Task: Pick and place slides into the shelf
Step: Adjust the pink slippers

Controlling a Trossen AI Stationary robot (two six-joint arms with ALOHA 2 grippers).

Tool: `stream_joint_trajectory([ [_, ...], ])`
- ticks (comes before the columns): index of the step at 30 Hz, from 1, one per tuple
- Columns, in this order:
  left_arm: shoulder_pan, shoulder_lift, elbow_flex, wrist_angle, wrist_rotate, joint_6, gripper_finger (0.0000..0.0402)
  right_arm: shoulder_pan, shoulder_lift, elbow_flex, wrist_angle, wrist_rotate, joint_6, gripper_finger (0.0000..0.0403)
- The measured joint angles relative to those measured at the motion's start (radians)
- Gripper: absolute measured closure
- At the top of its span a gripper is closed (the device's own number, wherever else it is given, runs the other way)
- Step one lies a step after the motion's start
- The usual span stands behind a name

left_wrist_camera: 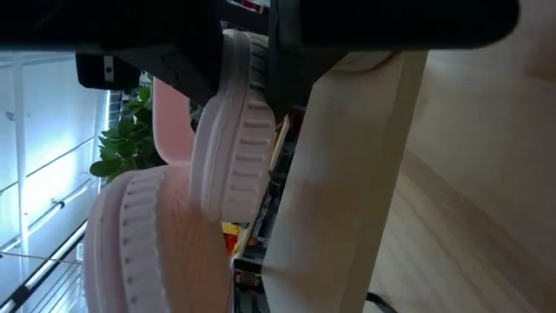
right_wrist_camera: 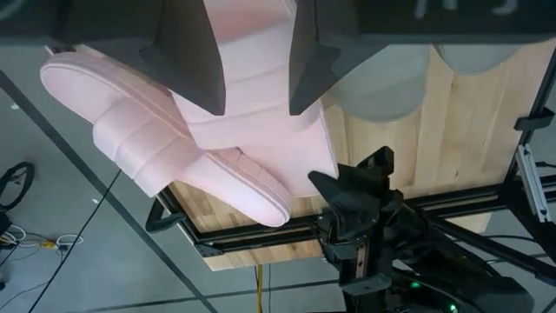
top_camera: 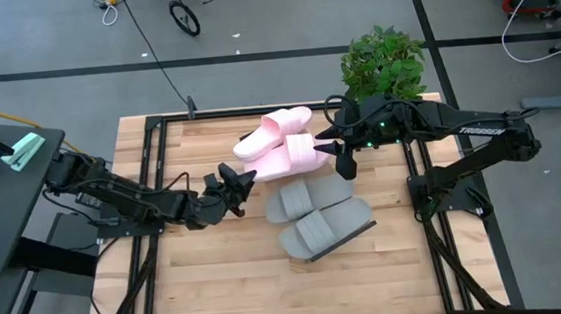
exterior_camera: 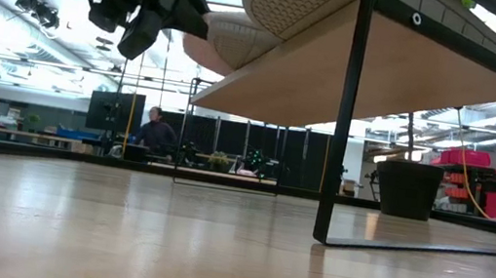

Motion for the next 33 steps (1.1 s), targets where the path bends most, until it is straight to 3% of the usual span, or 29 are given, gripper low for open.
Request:
stream_joint_trajectory([
  [7, -0.021, 0.023, 0.008, -0.004, 0.003, -0.073, 0.0342, 0.000, 0.000, 0.000, 0.000, 0.000, 0.000, 0.0269],
  [15, -0.017, 0.138, 0.101, -0.007, -0.005, -0.104, 0.0344, 0.000, 0.000, 0.000, 0.000, 0.000, 0.010, 0.0269],
  [28, -0.091, 0.142, 0.113, -0.030, -0.120, -0.102, 0.0345, 0.001, 0.000, 0.000, -0.015, -0.027, 0.010, 0.0269],
  [33, -0.070, 0.142, 0.113, -0.085, -0.130, -0.100, 0.0345, 0.001, 0.000, 0.000, -0.015, -0.027, 0.009, 0.0269],
])
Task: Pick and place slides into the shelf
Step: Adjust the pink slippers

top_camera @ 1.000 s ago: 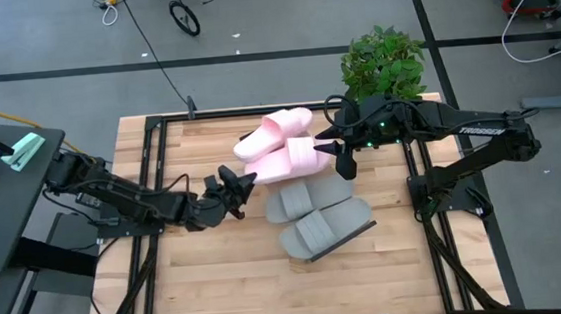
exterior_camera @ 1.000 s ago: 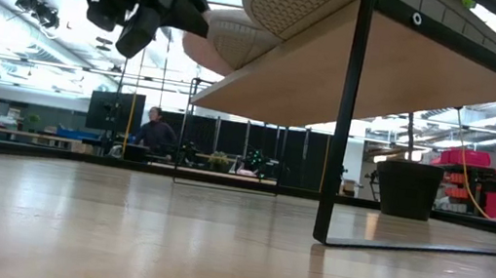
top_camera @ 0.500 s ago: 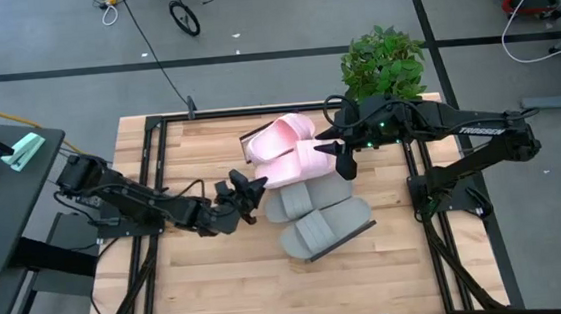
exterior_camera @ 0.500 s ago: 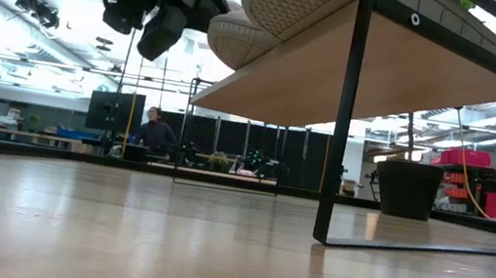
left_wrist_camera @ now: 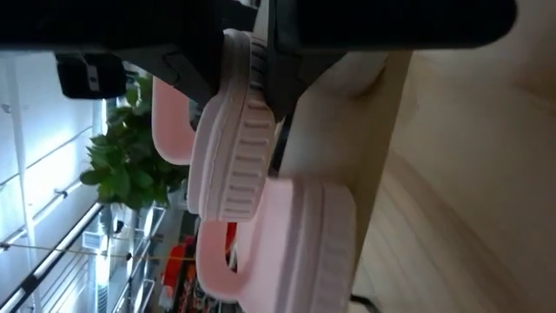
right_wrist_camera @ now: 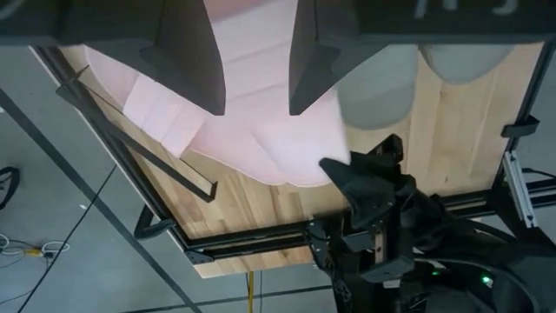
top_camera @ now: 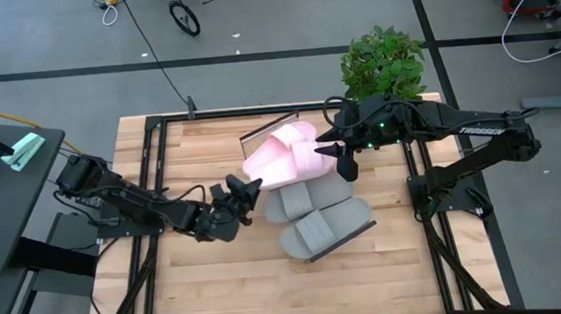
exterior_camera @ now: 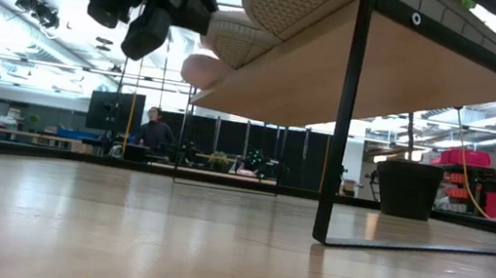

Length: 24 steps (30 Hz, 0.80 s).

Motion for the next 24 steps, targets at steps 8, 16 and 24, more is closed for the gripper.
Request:
stream_joint_trajectory([
  [8, 0.031, 0.010, 0.000, 0.007, -0.001, 0.000, 0.0346, 0.000, 0.000, 0.000, 0.000, -0.006, 0.006, 0.0269],
  [16, 0.013, 0.028, 0.044, 0.047, -0.014, 0.000, 0.0346, 0.000, 0.000, 0.000, -0.004, -0.008, 0.008, 0.0269],
  [24, -0.017, 0.028, 0.060, -0.015, -0.043, -0.001, 0.0346, 0.000, 0.000, 0.000, -0.011, -0.008, 0.000, 0.0269],
])
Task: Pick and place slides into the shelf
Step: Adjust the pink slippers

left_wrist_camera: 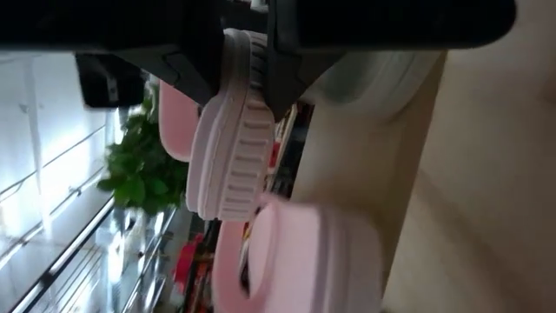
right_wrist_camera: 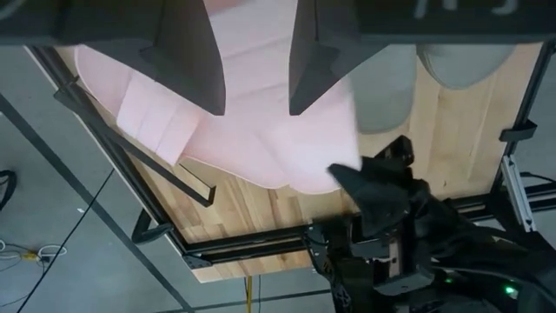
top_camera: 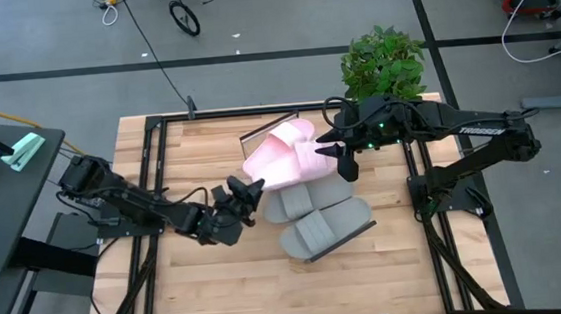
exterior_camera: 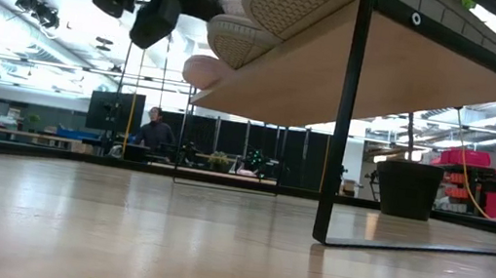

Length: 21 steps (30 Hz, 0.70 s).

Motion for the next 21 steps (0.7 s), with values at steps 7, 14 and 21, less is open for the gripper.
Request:
stream_joint_trajectory([
  [7, 0.024, 0.014, 0.002, 0.030, -0.083, 0.001, 0.0346, 0.000, 0.000, 0.000, 0.000, 0.000, 0.001, 0.0269],
  [14, 0.013, 0.109, 0.001, 0.078, -0.071, 0.001, 0.0346, 0.000, 0.000, 0.000, -0.025, 0.000, 0.004, 0.0269],
  [21, 0.028, 0.139, -0.002, 0.090, -0.072, 0.000, 0.0346, 0.000, 0.000, 0.000, -0.026, -0.021, 0.005, 0.0269],
])
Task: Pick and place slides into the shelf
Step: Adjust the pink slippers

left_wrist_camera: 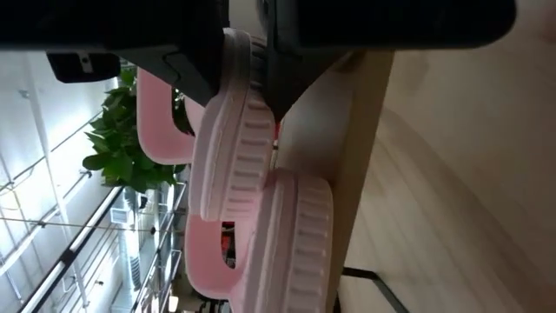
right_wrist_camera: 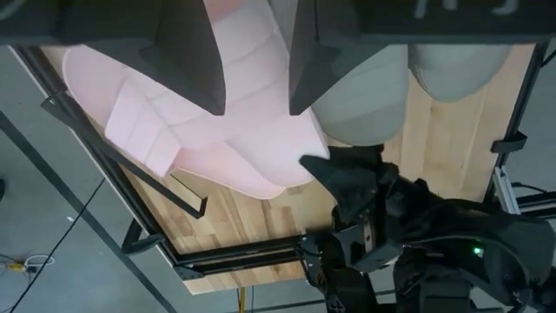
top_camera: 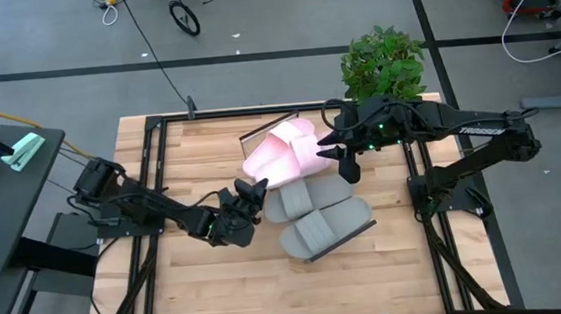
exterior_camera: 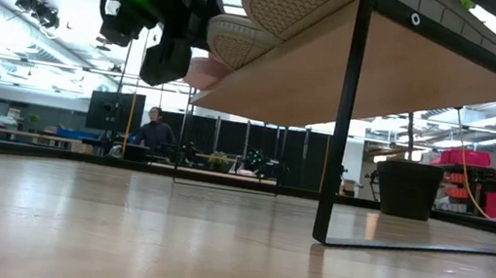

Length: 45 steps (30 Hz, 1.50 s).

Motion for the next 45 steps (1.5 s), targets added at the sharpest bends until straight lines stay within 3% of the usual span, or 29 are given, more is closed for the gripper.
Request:
stream_joint_trajectory([
  [45, 0.020, -0.001, 0.006, -0.153, -0.024, 0.044, 0.0347, 0.000, 0.000, 0.000, -0.019, -0.024, 0.031, 0.0269],
])
